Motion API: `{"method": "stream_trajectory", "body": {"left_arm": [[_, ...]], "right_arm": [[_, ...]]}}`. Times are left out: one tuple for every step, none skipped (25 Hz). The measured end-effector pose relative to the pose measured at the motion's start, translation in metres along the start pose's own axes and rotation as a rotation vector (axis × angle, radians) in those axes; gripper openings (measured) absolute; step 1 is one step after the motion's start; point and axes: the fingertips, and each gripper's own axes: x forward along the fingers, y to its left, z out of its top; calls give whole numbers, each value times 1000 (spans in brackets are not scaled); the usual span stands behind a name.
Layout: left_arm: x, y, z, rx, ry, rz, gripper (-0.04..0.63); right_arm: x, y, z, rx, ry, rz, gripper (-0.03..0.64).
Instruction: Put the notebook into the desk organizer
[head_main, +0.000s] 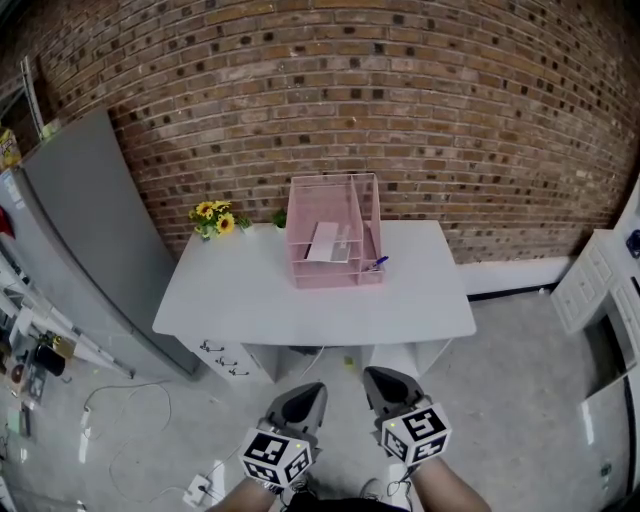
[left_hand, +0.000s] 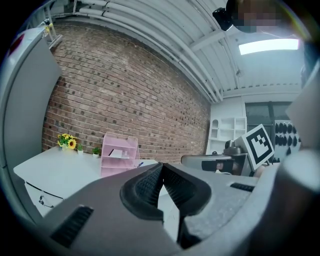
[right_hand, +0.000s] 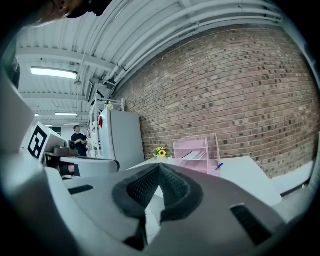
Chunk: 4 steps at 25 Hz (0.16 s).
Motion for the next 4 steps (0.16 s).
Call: {"method": "stream_trajectory", "body": {"left_arm": [[0, 2, 0, -1, 0, 0, 5], [0, 3, 0, -3, 1, -1, 5], [1, 5, -1, -4, 2, -1, 5], [1, 7, -1, -6, 3, -2, 5]], "right_arm": [[2, 0, 0, 0, 1, -1, 3], [3, 0, 0, 0, 2, -2, 3], [5, 1, -1, 0, 2, -4, 3], [6, 1, -1, 1, 3, -5, 3]]}}
